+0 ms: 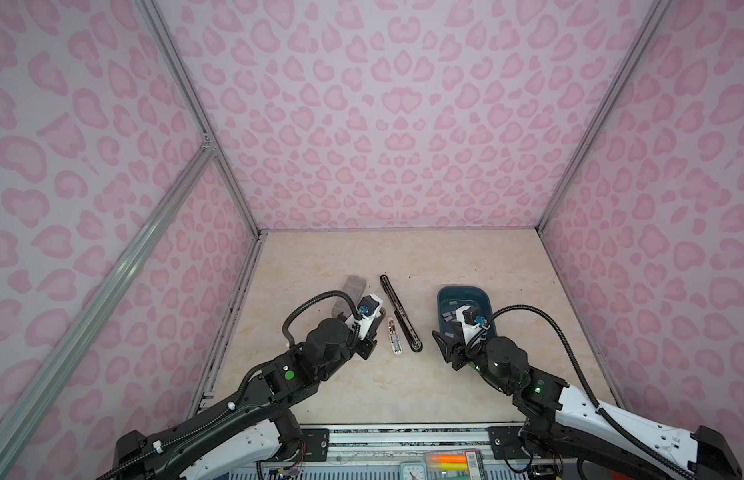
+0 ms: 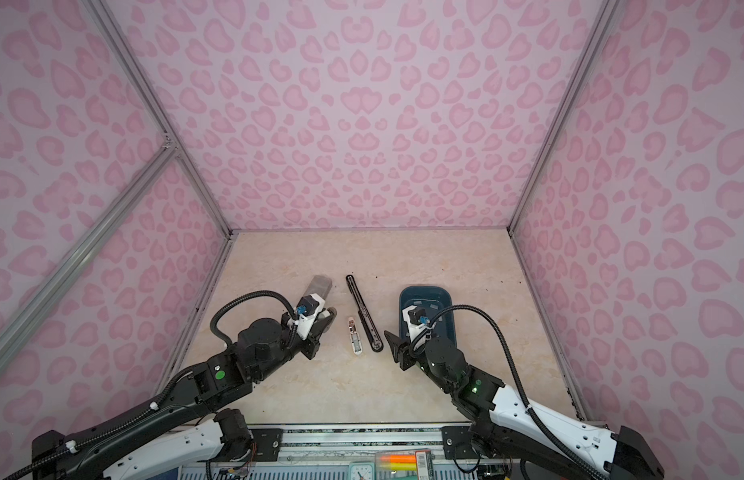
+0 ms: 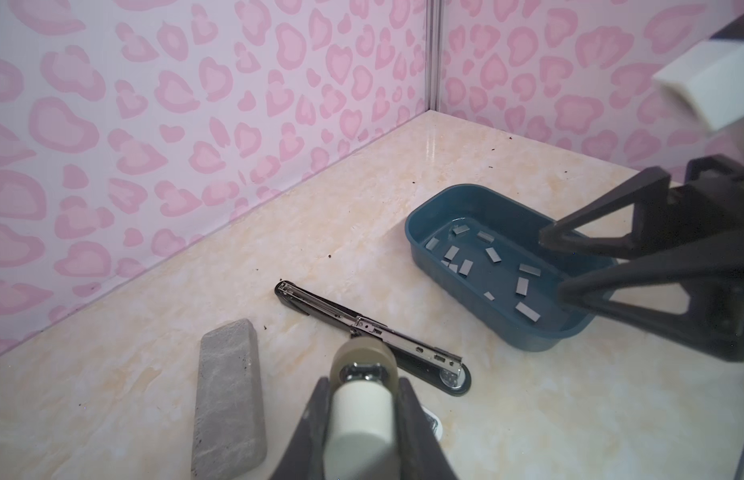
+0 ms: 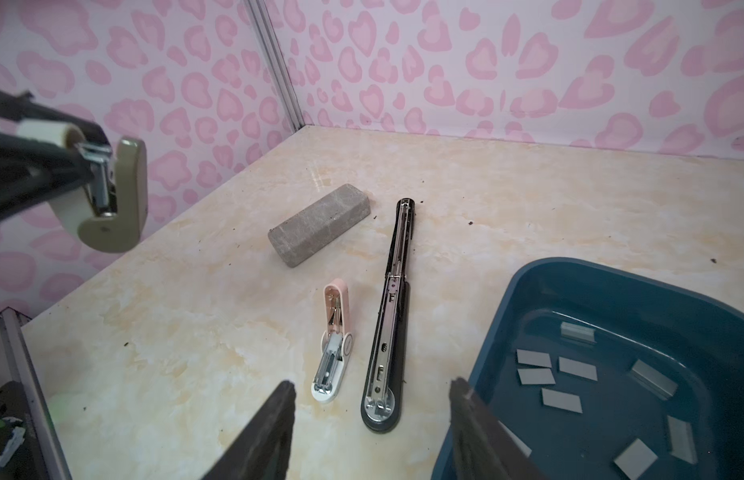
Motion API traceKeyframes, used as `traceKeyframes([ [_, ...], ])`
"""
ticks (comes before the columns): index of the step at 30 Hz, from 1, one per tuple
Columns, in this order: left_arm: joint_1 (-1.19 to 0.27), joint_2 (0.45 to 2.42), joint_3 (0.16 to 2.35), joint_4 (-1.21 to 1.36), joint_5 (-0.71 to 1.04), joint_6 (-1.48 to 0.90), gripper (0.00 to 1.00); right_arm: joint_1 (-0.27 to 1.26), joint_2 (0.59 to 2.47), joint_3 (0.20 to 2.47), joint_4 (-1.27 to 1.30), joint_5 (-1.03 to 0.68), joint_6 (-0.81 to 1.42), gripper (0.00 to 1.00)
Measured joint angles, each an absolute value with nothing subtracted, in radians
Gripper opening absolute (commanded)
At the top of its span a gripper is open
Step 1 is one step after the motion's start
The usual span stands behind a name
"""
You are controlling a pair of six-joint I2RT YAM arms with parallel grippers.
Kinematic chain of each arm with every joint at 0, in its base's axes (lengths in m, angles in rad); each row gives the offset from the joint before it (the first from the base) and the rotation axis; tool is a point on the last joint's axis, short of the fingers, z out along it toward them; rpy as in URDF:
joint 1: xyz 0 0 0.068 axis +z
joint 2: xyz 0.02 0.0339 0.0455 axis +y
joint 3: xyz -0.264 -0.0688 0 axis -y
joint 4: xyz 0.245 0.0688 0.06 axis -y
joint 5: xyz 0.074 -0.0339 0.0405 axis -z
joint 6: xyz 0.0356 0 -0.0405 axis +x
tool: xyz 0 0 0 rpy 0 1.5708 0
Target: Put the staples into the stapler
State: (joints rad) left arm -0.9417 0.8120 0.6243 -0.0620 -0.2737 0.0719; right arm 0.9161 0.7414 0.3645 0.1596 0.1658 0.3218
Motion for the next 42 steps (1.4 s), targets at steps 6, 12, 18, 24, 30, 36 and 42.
traceKeyframes([
  [6,-0.943,0.779,0.567,-0.043,-0.162,0.124,0.04,0.935,0.752,0.398,0.147,0.153,0.437,0.57],
  [12,-0.944,0.811,0.570,-0.039,-0.053,0.160,0.04,1.056,0.863,0.457,0.152,0.160,0.497,0.55],
  [18,-0.947,0.847,0.574,-0.038,0.043,0.185,0.04,1.159,1.002,0.567,0.142,0.195,0.505,0.52],
  [24,-0.947,0.847,0.574,-0.036,0.074,0.194,0.04,1.167,1.036,0.566,0.160,0.232,0.522,0.51],
  [30,-0.947,0.848,0.576,-0.036,0.096,0.202,0.04,1.169,1.040,0.562,0.173,0.236,0.531,0.51],
  [36,-0.947,0.875,0.588,-0.036,0.130,0.203,0.04,1.169,1.033,0.558,0.175,0.251,0.532,0.51],
  [42,-0.947,0.887,0.590,-0.056,0.131,0.210,0.04,1.169,1.067,0.557,0.186,0.268,0.532,0.51],
])
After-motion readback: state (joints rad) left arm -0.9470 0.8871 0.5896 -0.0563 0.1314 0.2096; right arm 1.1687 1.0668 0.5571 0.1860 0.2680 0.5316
